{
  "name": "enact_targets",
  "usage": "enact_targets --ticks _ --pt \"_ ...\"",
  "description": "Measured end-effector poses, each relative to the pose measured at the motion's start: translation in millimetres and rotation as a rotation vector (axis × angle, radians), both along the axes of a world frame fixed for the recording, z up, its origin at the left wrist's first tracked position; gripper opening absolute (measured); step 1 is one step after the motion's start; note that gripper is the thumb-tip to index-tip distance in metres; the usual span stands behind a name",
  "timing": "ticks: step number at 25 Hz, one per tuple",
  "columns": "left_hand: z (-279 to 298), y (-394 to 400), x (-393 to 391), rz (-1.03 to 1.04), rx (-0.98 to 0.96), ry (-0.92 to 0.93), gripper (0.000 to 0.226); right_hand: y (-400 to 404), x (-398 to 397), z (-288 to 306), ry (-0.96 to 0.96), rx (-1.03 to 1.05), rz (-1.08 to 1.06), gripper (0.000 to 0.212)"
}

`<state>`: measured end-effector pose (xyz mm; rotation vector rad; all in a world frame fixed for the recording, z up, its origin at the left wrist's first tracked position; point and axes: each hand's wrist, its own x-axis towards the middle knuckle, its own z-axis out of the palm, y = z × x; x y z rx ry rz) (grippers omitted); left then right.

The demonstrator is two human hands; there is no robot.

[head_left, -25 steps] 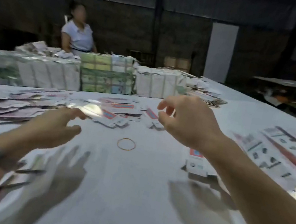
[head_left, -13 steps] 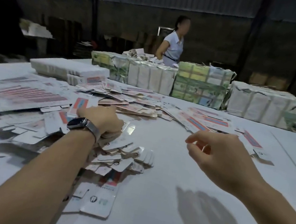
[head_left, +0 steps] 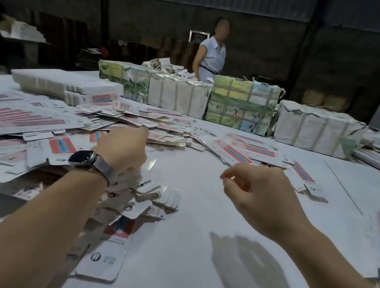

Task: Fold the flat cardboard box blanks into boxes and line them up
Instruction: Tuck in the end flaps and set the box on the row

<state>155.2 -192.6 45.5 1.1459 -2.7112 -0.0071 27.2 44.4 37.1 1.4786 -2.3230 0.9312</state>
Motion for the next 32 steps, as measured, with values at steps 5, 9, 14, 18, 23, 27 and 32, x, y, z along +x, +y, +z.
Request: enact_targets --ticks 5,9,14,18,23,27,32 --pt "28 65 -28 -0.293 -0.083 0.497 0.067 -5 -7 11 -0.047 -0.122 -0.020 0.012" --pt "45 107 -68 -0.526 0.281 0.736 0.063 5 -19 26 -0.066 -0.267 -0.091 0.015" --pt "52 135 -97 -0.651 0.663 0.751 0.016 24 -37 49 -0.097 -0.439 -0.132 0.016" --pt "39 154 -105 -0.705 1.005 0.858 0.027 33 -48 50 0.029 -0.633 -0.219 0.009" --pt "20 168 -106 -0.901 1.319 0.704 0.038 40 -62 55 -0.075 -0.771 -0.293 0.043" --pt "14 174 -107 -1.033 1.427 0.742 0.059 40 -60 46 -0.064 -0.680 -0.284 0.045" --pt "18 174 -105 -1.004 1.334 0.869 0.049 46 -61 42 0.041 -0.562 -0.294 0.029"
